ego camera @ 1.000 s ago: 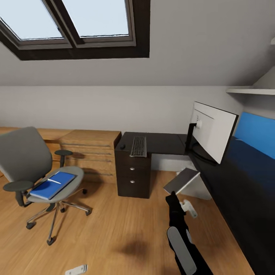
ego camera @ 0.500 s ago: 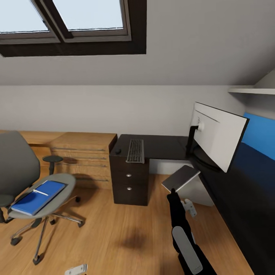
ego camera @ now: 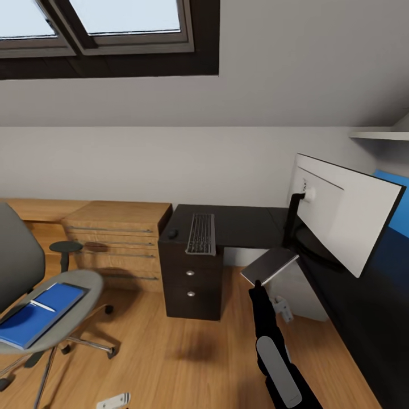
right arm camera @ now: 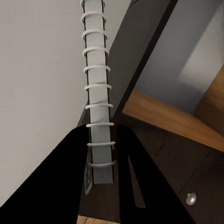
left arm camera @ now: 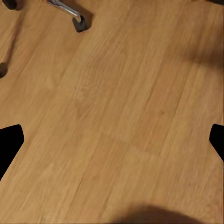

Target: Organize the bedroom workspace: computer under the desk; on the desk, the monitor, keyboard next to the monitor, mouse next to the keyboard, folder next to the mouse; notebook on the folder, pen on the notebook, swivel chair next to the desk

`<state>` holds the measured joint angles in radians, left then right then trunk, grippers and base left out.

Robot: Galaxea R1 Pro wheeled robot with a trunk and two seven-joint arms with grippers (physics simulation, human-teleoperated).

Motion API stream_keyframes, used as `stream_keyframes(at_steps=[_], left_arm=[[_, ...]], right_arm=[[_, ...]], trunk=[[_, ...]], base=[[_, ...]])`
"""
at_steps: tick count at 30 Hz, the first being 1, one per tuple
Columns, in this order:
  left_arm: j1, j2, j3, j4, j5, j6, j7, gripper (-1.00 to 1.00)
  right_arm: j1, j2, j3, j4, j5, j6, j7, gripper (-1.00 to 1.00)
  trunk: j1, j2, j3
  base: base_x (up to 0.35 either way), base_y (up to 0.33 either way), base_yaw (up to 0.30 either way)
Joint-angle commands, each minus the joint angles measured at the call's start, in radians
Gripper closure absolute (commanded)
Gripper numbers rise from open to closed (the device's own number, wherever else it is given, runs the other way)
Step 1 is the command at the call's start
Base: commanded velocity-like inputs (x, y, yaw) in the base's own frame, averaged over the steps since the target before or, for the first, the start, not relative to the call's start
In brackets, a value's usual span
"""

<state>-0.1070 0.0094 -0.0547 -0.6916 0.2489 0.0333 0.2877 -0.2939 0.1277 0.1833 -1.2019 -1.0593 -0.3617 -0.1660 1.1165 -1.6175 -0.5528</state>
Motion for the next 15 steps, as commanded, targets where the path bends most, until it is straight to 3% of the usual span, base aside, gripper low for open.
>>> stream_keyframes(at_steps=[1,10,15], left_arm=[[0.000,0.001,-0.006,-0.002,0.006,0.004,0.008,-1.00],[0.000,0.000,-0.007,-0.001,0.006,0.004,0.008,-1.00],[0.000,-0.001,-0.008,0.000,0.007,0.005,0.008,-1.00]], right_arm=[[-0.001,0.000,0.003,-0.001,-0.005,-0.006,-0.001,1.00],[-0.001,0.001,0.002,0.001,-0.008,-0.004,-0.002,1.00],[-0.001,0.000,-0.006,0.002,-0.047,0.003,-0.003,1.00]], trunk=[[0.001,-0.001,-0.001],[0.001,-0.001,-0.001],[0.001,-0.001,-0.001]], base=[[0.325,0.000,0.000],[0.325,0.000,0.000],[0.325,0.000,0.000]])
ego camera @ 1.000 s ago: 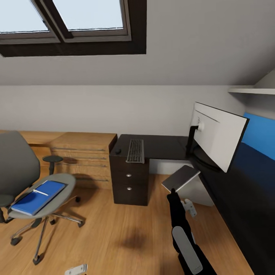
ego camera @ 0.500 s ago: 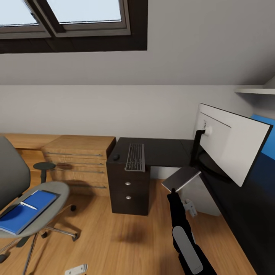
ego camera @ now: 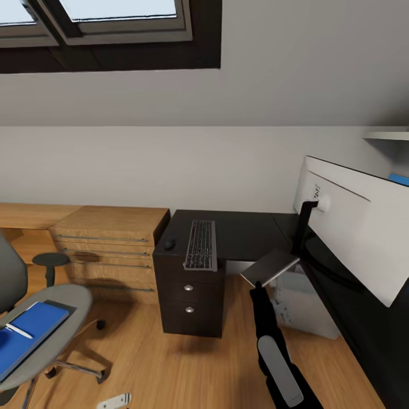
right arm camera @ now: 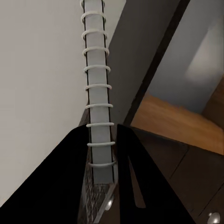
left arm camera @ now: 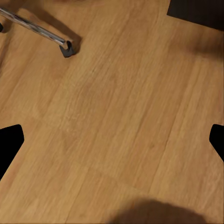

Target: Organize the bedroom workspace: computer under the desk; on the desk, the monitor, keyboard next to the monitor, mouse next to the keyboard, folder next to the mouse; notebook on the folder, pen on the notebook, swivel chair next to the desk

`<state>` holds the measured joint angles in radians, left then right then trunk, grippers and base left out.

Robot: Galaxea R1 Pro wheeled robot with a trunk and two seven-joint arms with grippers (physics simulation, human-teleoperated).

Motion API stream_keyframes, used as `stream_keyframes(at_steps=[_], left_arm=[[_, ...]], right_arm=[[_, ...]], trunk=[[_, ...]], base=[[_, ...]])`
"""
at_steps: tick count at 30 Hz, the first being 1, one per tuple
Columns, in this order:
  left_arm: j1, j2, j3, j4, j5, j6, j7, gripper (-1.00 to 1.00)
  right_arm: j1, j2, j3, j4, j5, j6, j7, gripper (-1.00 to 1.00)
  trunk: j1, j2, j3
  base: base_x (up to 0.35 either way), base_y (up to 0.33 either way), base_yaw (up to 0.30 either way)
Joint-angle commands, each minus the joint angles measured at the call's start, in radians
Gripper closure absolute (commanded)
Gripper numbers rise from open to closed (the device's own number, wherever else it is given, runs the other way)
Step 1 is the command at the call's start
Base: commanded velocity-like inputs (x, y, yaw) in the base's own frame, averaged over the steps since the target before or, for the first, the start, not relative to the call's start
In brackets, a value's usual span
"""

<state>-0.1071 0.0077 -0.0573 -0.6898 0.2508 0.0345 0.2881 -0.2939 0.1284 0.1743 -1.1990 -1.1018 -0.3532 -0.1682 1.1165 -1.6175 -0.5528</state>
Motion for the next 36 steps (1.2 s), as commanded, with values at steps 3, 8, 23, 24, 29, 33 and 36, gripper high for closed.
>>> stream_keyframes(at_steps=[3,8,23,24,29,33,36], left_arm=[[0.000,0.000,-0.005,-0.001,0.005,0.004,0.008,-1.00],[0.000,0.000,-0.006,-0.001,0.005,0.004,0.008,-1.00],[0.000,-0.002,-0.007,0.003,0.003,0.004,0.008,-1.00],[0.000,-0.002,-0.007,0.003,0.003,0.004,0.008,-1.00],[0.000,-0.005,-0.006,-0.005,0.006,0.002,0.011,-1.00],[0.000,-0.008,-0.006,-0.012,0.006,0.001,0.012,-1.00],[0.000,-0.008,-0.005,-0.027,0.007,0.000,0.012,-1.00]], right_arm=[[-0.001,-0.005,-0.006,-0.001,-0.077,0.019,0.000,1.00],[-0.002,-0.034,-0.010,-0.003,-0.210,0.130,0.008,1.00],[-0.002,-0.091,-0.027,-0.003,-0.402,0.288,0.176,1.00],[-0.002,-0.091,-0.027,-0.002,-0.402,0.289,0.178,1.00],[-0.002,-0.090,-0.023,0.006,-0.401,0.288,0.184,1.00],[-0.002,-0.091,-0.022,0.009,-0.395,0.287,0.185,1.00],[-0.002,-0.091,-0.021,0.010,-0.369,0.287,0.185,1.00]], trunk=[[0.001,-0.001,-0.001],[0.001,-0.001,-0.001],[0.001,-0.001,-0.001],[0.001,-0.001,-0.001],[0.004,-0.008,-0.004],[0.020,-0.036,-0.017],[0.031,-0.057,-0.026]], base=[[0.325,0.000,0.000],[0.325,0.000,0.000],[0.301,0.000,0.000],[0.110,0.000,0.000],[0.022,0.000,0.000],[0.004,0.000,0.000],[0.001,0.000,0.000]])
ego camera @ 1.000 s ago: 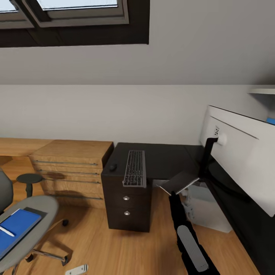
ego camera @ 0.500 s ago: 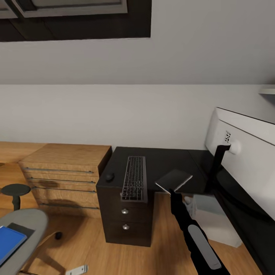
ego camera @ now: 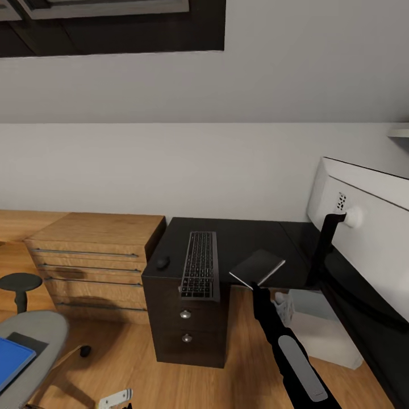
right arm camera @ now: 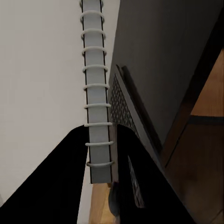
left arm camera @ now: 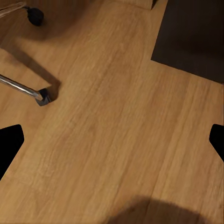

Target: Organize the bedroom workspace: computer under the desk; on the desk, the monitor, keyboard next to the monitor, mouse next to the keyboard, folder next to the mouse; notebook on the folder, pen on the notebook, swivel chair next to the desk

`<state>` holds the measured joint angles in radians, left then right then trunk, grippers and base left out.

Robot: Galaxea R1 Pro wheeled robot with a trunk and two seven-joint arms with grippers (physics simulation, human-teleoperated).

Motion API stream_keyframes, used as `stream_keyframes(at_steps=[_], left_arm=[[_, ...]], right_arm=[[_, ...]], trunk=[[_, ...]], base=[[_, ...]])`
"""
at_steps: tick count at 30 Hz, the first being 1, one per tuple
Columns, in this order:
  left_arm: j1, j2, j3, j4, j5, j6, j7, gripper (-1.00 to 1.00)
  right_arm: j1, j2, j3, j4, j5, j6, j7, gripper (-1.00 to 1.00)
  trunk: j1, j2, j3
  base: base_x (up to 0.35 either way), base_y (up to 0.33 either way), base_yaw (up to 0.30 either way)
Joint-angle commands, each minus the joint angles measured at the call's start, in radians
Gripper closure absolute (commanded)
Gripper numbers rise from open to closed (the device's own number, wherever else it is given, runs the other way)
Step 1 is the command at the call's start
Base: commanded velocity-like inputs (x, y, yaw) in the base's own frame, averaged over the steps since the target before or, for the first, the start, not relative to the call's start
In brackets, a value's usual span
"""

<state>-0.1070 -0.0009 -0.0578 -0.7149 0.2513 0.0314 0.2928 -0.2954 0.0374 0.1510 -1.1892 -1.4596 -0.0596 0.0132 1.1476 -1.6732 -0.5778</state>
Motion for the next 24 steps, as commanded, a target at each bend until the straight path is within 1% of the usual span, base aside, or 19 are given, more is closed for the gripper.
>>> stream_keyframes(at_steps=[1,4,7,10,11,12,15,16,17,18,24], left_arm=[[0.000,0.001,-0.003,-0.021,0.007,0.003,0.006,-1.00],[0.000,0.002,-0.001,-0.079,0.009,0.004,0.001,-1.00],[0.000,0.003,-0.001,-0.090,0.010,0.005,-0.001,-1.00],[0.000,0.002,-0.003,-0.124,0.012,0.010,-0.010,-1.00],[0.002,0.003,-0.003,-0.158,0.012,0.013,-0.023,-1.00],[0.006,0.003,-0.003,-0.172,0.012,0.014,-0.028,-1.00],[0.044,0.004,-0.003,-0.246,0.012,0.021,-0.043,-1.00],[0.072,0.004,-0.004,-0.293,0.013,0.028,-0.048,-1.00],[0.086,0.004,-0.004,-0.315,0.013,0.034,-0.049,-1.00],[0.112,0.004,-0.004,-0.354,0.013,0.050,-0.051,-1.00],[0.160,0.005,-0.002,-0.419,0.012,0.113,-0.055,-1.00]], right_arm=[[-0.001,0.000,0.002,0.000,0.011,-0.006,0.004,1.00],[-0.001,-0.001,0.000,0.000,0.051,-0.006,0.004,1.00],[-0.001,-0.001,0.000,0.000,0.057,-0.006,0.004,1.00],[-0.001,0.002,-0.003,0.020,0.062,-0.016,0.004,1.00],[-0.001,0.002,-0.003,0.026,0.063,-0.018,0.004,1.00],[-0.001,0.002,-0.003,0.028,0.063,-0.020,0.004,1.00],[-0.001,0.002,-0.004,0.031,0.063,-0.025,0.004,1.00],[-0.001,0.002,-0.004,0.031,0.064,-0.028,0.004,1.00],[-0.001,0.002,-0.004,0.032,0.064,-0.029,0.004,1.00],[-0.001,0.002,-0.004,0.032,0.064,-0.030,0.004,1.00],[-0.001,0.001,-0.006,0.034,0.061,-0.030,0.001,1.00]], trunk=[[0.004,-0.008,-0.004],[0.015,-0.029,-0.014],[0.027,-0.050,-0.023],[0.038,-0.071,-0.032],[0.042,-0.078,-0.036],[0.046,-0.085,-0.039],[0.058,-0.106,-0.048],[0.061,-0.113,-0.051],[0.065,-0.120,-0.054],[0.069,-0.127,-0.058],[0.092,-0.169,-0.076]], base=[[0.000,0.000,0.000],[0.000,0.000,0.000],[0.000,0.000,0.000],[0.000,0.000,0.000],[0.000,0.000,0.000],[0.000,0.000,0.000],[0.000,0.000,0.000],[0.000,0.000,0.000],[0.000,0.000,0.000],[0.000,0.000,0.000],[0.000,0.000,0.000]])
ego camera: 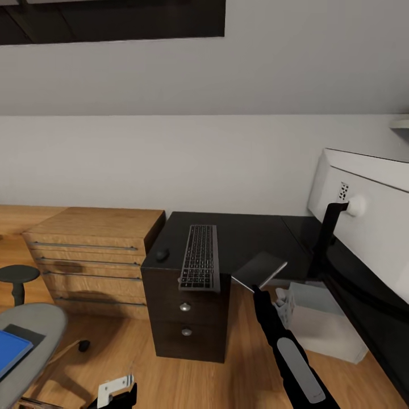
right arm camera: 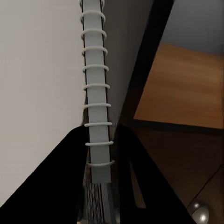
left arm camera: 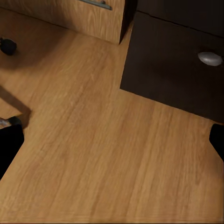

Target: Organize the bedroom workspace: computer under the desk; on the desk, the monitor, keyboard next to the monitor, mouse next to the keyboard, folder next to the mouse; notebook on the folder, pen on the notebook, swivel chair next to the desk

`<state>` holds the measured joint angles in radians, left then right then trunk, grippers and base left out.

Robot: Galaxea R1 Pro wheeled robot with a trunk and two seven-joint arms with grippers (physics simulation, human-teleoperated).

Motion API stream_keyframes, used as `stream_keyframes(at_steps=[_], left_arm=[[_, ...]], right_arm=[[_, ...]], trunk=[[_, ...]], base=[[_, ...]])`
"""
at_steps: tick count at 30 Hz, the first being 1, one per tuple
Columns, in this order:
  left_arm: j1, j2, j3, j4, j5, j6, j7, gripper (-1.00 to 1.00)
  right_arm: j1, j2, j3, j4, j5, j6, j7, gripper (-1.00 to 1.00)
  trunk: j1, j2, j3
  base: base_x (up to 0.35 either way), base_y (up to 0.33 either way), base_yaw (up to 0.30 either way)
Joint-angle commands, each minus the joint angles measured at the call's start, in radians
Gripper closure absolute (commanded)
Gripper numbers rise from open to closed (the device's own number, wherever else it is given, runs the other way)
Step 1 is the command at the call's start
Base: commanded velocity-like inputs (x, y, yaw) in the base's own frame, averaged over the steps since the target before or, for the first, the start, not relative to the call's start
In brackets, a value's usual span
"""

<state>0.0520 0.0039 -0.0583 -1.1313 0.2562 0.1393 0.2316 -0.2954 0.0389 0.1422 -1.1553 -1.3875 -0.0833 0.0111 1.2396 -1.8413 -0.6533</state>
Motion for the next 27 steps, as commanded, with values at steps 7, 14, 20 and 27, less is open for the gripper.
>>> stream_keyframes(at_steps=[7,14,20,27], left_arm=[[0.006,0.000,-0.004,0.002,0.004,0.013,0.008,-1.00],[0.006,-0.002,-0.008,0.052,0.001,0.011,0.008,-1.00],[0.006,-0.002,-0.008,0.059,0.000,0.010,0.008,-1.00],[0.006,-0.002,-0.008,0.060,0.001,0.009,0.008,-1.00]], right_arm=[[-0.001,0.000,-0.001,0.001,-0.016,-0.004,0.001,1.00],[-0.001,-0.001,-0.045,0.013,-0.049,0.004,-0.002,1.00],[-0.001,-0.002,-0.080,0.032,-0.165,0.063,0.000,1.00],[-0.001,-0.002,-0.085,0.034,-0.180,0.074,0.001,1.00]], trunk=[[0.023,-0.043,-0.020],[0.023,-0.043,-0.020],[0.023,-0.043,-0.020],[0.023,-0.043,-0.020]], base=[[0.000,0.000,0.000],[0.000,0.000,0.000],[0.064,0.000,0.000],[0.250,0.000,0.000]])
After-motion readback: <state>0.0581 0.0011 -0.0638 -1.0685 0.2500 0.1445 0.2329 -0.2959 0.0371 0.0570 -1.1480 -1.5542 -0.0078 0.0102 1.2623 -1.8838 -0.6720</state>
